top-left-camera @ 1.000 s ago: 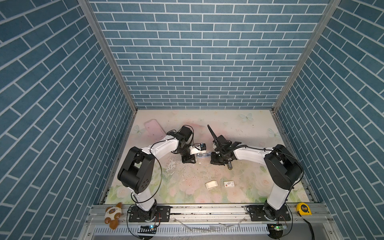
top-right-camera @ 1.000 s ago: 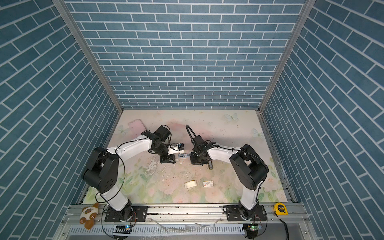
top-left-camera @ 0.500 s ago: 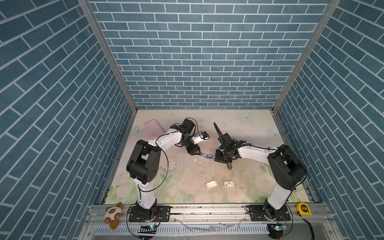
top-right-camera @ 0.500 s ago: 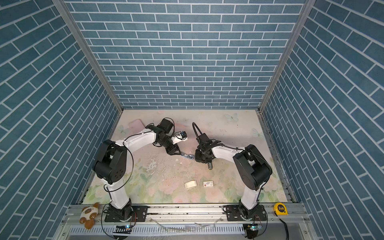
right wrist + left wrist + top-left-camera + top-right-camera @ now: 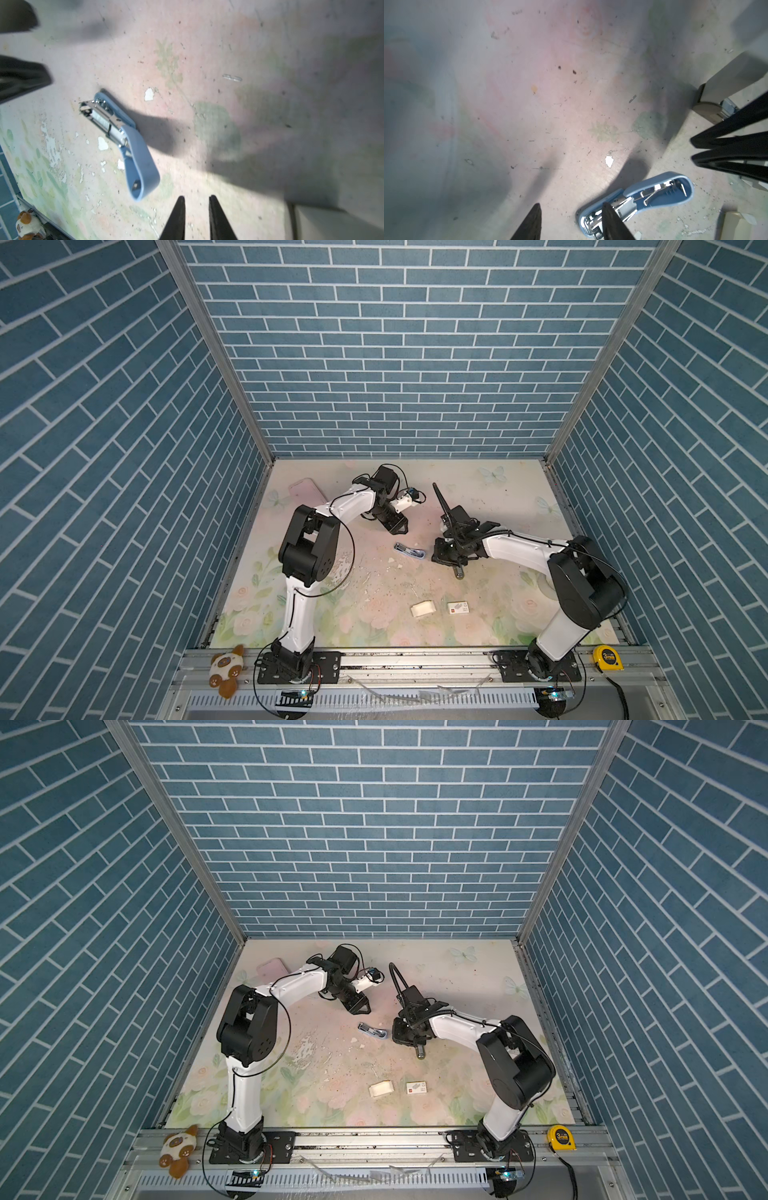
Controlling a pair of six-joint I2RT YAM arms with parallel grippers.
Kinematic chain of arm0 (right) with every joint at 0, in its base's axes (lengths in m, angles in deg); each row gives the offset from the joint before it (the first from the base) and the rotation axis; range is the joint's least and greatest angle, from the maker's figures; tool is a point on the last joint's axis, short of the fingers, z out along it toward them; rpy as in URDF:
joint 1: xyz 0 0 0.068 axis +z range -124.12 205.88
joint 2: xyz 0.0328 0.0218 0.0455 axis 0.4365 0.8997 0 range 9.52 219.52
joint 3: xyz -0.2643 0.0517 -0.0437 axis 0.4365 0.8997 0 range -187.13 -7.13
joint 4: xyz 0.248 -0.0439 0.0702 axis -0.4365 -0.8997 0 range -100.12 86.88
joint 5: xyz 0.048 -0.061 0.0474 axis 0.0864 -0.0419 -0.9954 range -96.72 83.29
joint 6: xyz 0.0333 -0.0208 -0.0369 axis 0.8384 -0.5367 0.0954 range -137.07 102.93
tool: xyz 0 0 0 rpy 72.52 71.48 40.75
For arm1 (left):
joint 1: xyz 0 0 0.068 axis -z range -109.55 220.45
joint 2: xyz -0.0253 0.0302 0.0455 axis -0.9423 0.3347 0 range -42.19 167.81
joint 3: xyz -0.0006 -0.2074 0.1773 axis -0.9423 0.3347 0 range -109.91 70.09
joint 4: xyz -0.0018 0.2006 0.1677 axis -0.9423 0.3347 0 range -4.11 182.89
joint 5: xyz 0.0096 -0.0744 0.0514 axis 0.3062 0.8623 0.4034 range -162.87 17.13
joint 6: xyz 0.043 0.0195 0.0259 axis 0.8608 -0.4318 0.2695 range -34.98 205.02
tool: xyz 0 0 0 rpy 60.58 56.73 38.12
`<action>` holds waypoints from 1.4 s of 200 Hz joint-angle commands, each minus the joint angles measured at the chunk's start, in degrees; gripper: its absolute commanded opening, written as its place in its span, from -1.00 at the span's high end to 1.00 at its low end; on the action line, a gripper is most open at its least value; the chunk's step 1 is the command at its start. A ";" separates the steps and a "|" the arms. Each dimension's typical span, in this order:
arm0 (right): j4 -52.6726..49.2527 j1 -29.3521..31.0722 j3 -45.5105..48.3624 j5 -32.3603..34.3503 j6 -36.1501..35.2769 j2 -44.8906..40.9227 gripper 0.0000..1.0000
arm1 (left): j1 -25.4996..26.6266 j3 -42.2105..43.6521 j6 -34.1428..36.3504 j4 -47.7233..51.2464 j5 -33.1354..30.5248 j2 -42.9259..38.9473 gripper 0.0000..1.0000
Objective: Load the staples into the stapler
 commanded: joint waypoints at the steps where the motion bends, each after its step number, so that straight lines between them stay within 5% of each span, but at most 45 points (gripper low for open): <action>1: -3.49 -0.16 1.50 1.38 1.92 -5.13 0.55 | 0.51 -1.15 -1.94 5.24 -1.99 0.38 0.13; 93: -5.70 -0.18 4.49 2.53 2.07 -12.15 0.55 | 1.47 4.27 -0.30 9.81 -7.17 -0.76 0.20; 280: -2.39 -0.22 3.89 -0.25 0.75 -9.93 0.53 | 2.44 16.57 -1.99 11.52 -2.66 -11.48 0.10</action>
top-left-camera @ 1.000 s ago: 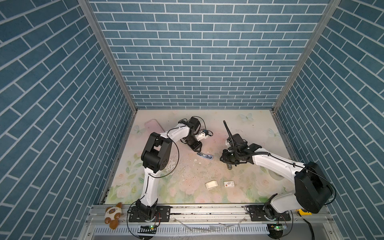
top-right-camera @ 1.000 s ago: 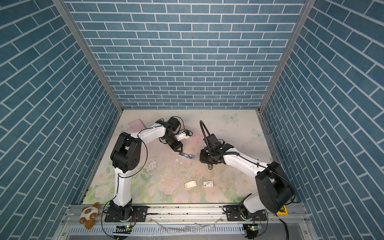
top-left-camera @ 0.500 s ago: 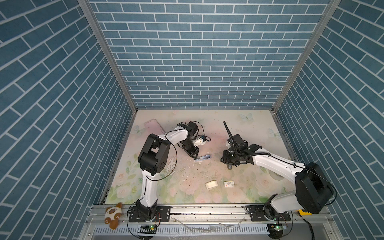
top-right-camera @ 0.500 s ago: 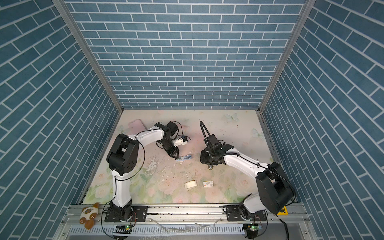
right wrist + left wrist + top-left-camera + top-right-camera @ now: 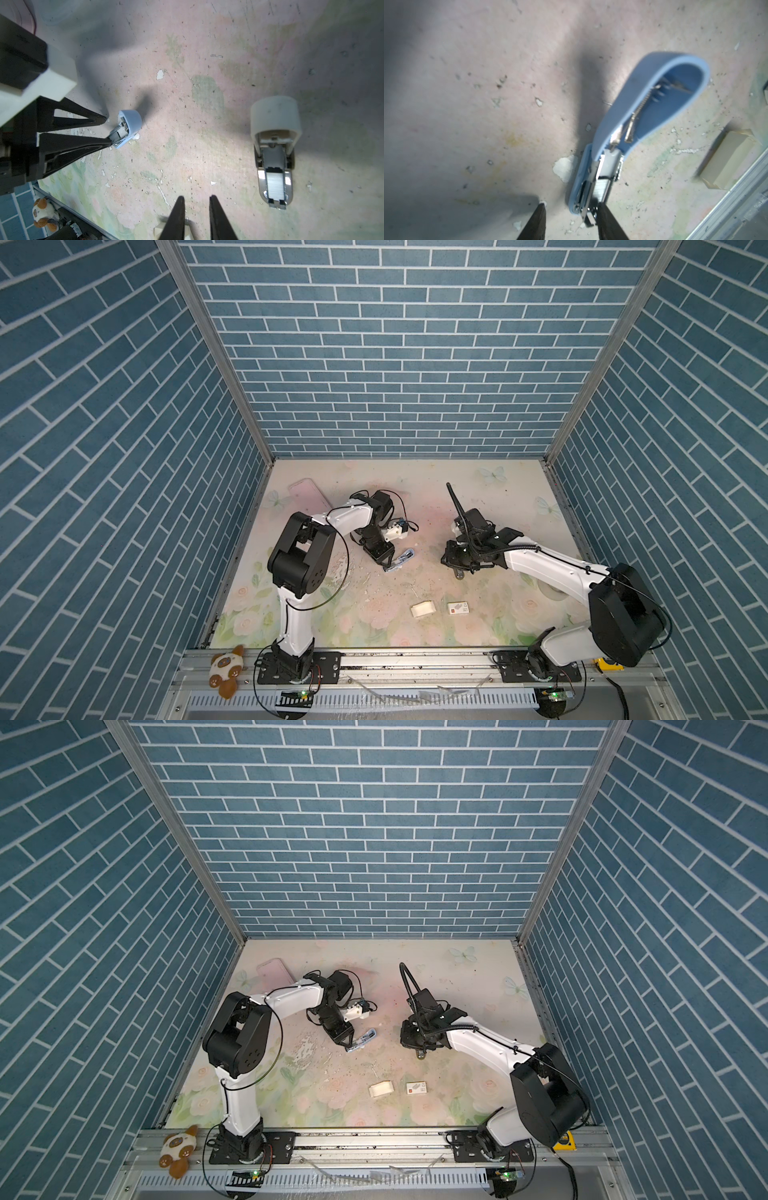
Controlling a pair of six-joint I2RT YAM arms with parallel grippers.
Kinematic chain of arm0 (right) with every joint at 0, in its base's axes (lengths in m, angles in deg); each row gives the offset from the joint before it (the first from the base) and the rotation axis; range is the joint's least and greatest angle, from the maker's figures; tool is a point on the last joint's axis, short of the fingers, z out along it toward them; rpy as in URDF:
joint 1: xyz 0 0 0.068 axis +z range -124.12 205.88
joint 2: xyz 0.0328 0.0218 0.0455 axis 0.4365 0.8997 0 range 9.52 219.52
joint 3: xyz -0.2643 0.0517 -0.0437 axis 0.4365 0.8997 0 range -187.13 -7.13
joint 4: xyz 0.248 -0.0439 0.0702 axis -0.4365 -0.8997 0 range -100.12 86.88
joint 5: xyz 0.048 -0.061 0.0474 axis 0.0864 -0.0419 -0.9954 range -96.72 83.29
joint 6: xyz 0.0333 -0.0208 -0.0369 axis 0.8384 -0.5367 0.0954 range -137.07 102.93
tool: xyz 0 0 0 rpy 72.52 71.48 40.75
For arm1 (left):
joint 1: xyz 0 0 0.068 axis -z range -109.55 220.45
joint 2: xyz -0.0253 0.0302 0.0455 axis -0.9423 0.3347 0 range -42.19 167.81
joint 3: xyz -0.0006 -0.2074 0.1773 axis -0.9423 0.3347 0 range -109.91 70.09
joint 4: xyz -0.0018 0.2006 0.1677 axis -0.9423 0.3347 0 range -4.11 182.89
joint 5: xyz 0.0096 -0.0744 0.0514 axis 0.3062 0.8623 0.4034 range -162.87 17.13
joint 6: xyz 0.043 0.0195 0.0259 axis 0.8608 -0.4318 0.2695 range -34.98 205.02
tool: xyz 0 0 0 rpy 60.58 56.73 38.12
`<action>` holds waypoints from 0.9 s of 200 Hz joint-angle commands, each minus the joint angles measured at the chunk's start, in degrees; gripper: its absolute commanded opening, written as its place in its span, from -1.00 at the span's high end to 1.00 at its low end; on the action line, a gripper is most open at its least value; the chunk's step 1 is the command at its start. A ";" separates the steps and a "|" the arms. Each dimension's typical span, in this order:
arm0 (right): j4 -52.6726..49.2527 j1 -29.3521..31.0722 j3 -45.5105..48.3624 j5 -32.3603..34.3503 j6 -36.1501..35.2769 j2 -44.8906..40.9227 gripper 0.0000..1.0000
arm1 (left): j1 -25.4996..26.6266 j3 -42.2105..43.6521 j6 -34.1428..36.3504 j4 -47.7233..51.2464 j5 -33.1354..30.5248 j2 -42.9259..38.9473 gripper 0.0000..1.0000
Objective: Load the staples into the stapler
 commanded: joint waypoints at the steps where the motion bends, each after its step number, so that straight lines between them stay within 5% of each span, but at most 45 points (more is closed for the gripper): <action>1: 1.22 -0.22 -0.19 -1.20 -0.24 0.65 0.53 | 0.40 1.11 -0.50 1.69 1.82 -2.99 0.09; 50: 3.45 0.01 1.01 -3.61 1.19 -0.13 0.52 | 0.32 4.07 -2.06 -0.26 2.07 -6.24 0.07; 117: 5.66 3.87 3.40 -2.20 4.66 -0.77 0.51 | 0.24 5.76 -8.91 -4.32 -8.41 -3.70 0.10; 180: 5.76 4.47 4.60 -0.63 5.65 -2.59 0.50 | 1.08 4.71 -9.31 -3.59 -2.30 0.26 0.12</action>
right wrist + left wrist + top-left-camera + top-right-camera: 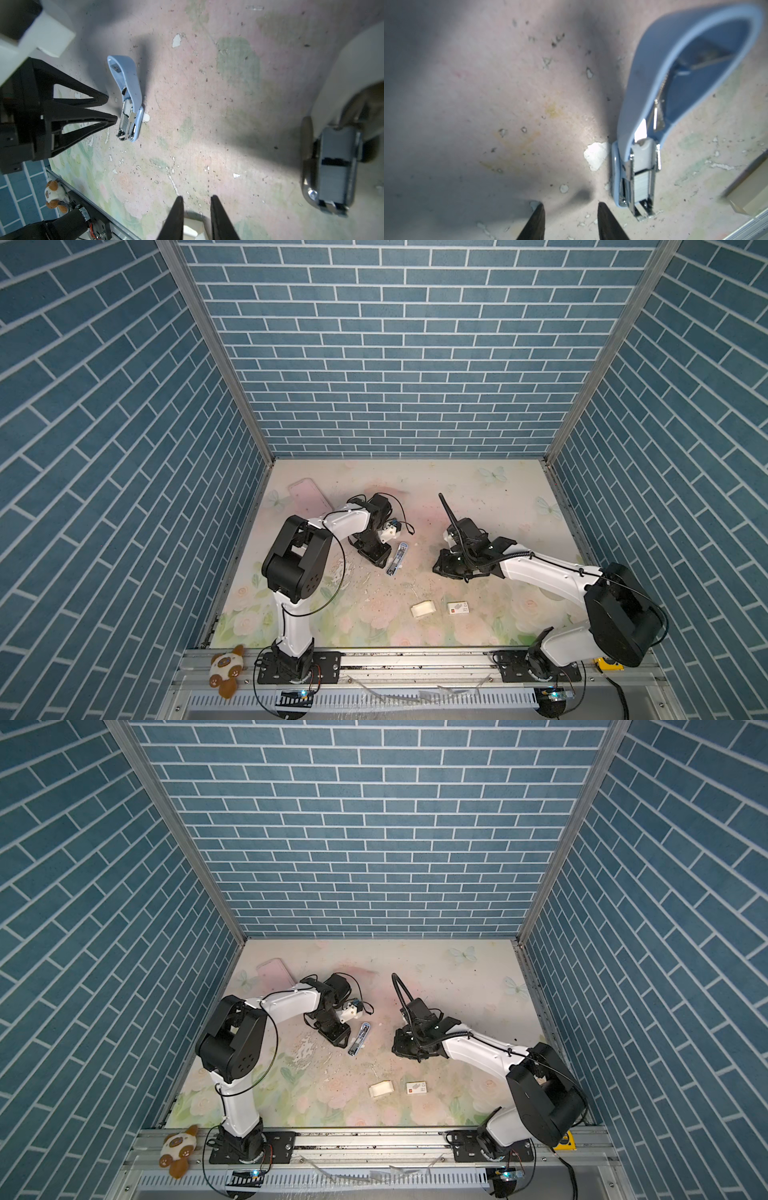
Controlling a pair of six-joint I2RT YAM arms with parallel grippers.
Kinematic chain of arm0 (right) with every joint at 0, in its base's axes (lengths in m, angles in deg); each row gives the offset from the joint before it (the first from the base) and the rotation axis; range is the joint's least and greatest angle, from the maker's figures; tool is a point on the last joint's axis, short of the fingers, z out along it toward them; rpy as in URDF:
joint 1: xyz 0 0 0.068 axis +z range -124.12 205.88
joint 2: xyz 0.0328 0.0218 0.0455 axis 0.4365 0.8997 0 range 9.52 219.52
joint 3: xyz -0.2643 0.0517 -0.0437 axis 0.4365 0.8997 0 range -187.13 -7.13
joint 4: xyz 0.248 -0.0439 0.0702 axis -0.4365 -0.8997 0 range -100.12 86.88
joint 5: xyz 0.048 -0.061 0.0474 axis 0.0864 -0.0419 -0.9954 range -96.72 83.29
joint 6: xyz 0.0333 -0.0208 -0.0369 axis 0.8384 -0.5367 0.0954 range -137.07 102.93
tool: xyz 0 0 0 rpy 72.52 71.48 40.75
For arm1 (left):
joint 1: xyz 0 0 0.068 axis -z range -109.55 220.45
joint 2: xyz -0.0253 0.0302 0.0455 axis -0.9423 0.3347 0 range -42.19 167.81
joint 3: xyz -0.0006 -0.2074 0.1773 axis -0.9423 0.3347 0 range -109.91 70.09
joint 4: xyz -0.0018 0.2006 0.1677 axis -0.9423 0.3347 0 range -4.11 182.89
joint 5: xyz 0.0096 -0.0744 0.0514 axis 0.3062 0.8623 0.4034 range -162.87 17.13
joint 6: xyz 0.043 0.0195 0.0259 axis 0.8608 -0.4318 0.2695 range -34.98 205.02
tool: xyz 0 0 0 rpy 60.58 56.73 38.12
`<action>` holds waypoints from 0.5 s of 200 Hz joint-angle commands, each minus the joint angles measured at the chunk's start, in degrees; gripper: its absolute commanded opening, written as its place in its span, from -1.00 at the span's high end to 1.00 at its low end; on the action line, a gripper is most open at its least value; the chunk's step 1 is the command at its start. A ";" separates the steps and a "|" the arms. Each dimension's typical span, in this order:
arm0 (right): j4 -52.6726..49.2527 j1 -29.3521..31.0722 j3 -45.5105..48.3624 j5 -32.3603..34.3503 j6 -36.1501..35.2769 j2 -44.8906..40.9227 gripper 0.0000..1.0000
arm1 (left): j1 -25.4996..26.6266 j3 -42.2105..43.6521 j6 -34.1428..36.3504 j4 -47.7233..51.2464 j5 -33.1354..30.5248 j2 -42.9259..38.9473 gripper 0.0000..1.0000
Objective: Load the staples into the stapler
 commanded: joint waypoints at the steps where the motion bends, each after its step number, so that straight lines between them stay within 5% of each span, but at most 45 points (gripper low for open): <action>1: -0.15 0.14 0.42 1.51 1.96 -2.31 0.50 | 0.96 0.77 -0.15 0.58 3.80 2.20 0.12; 100: -0.39 0.15 0.05 1.01 -1.51 -2.68 0.48 | 3.31 6.40 0.22 -0.79 7.85 -2.51 0.11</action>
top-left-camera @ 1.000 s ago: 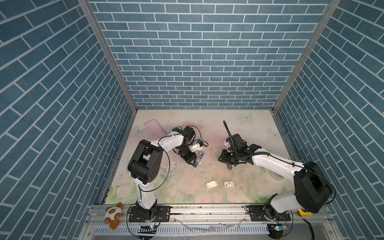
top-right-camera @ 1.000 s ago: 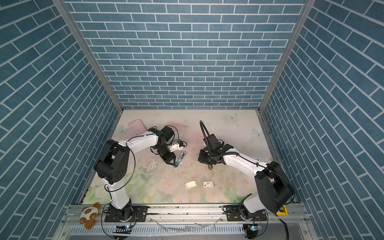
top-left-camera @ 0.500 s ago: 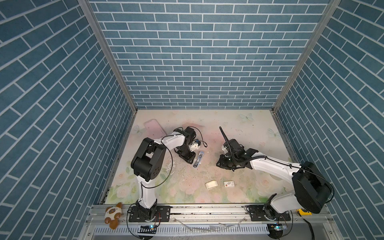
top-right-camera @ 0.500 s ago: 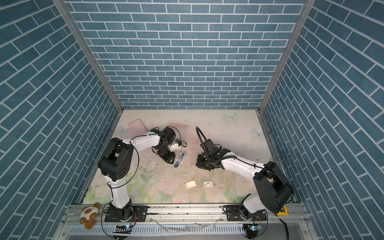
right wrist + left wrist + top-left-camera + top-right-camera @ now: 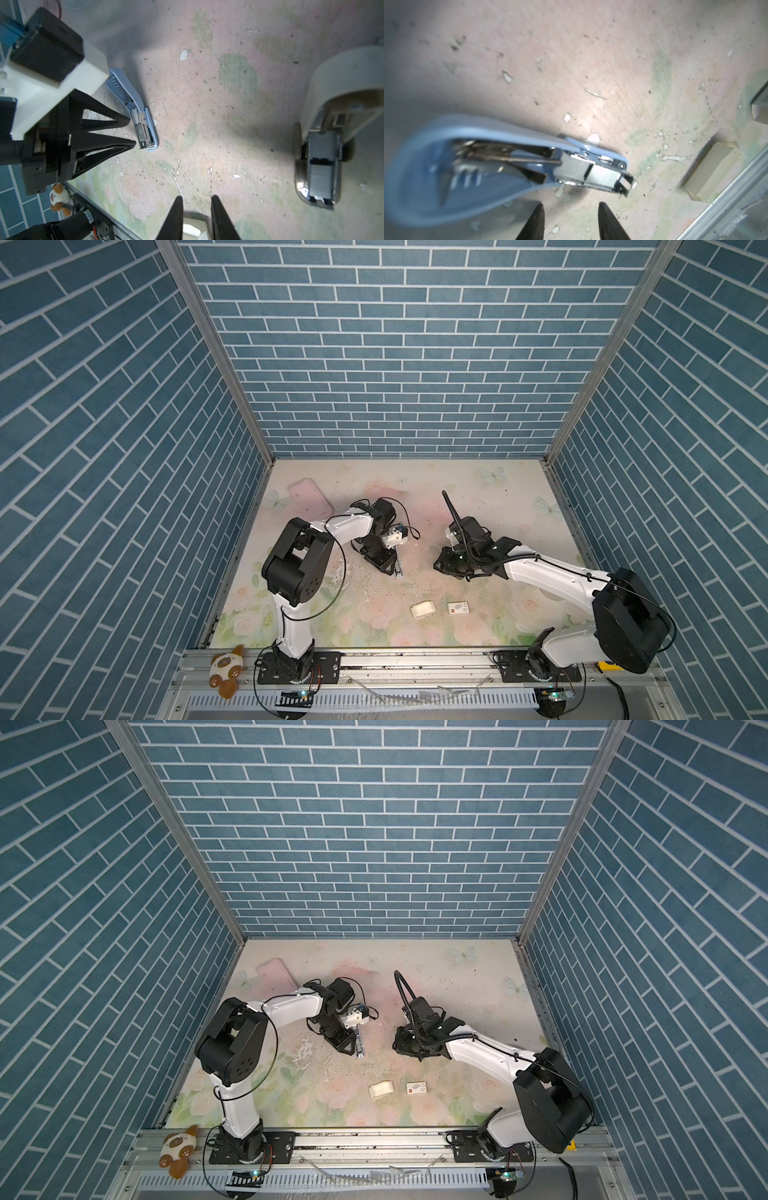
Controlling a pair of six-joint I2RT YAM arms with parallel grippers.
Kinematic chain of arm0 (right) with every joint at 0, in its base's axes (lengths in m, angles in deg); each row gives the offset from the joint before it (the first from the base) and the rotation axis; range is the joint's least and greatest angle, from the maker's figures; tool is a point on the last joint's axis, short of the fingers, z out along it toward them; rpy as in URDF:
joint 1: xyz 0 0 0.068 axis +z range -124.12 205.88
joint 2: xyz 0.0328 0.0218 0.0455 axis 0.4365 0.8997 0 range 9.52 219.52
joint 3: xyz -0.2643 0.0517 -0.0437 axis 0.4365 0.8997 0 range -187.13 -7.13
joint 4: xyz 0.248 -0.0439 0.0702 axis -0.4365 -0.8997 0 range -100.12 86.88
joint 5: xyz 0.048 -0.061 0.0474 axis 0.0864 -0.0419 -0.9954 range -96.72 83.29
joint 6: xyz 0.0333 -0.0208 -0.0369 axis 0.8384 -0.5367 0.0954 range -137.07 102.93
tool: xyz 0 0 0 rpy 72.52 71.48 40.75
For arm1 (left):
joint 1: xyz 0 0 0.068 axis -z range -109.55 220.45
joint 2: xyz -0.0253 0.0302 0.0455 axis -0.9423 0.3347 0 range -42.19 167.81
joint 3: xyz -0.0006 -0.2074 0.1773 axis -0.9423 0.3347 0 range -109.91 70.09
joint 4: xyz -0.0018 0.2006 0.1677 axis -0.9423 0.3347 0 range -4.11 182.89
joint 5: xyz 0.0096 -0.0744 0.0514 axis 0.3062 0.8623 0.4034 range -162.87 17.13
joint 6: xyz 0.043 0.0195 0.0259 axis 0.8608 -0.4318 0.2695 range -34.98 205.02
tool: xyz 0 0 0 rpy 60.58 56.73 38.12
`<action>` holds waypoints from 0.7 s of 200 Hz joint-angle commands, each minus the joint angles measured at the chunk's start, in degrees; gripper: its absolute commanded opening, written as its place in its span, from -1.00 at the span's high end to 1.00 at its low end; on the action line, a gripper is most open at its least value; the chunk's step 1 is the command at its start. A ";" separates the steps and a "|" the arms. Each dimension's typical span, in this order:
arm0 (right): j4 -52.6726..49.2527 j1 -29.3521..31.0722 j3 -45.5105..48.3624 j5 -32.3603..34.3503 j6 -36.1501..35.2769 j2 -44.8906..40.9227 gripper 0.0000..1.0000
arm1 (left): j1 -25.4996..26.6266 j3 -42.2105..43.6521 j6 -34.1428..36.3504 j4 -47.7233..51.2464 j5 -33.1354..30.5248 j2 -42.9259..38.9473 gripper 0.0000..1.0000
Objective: Load the staples into the stapler
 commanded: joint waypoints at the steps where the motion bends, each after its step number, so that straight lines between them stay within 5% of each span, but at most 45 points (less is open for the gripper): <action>1: -0.35 0.16 0.03 0.13 -1.47 -0.66 0.48 | 0.81 2.92 0.14 0.37 0.81 -0.65 0.11; 140: 0.23 2.18 -13.36 -2.80 -4.75 14.71 0.47 | -3.52 7.22 9.67 2.28 -1.75 -25.02 0.08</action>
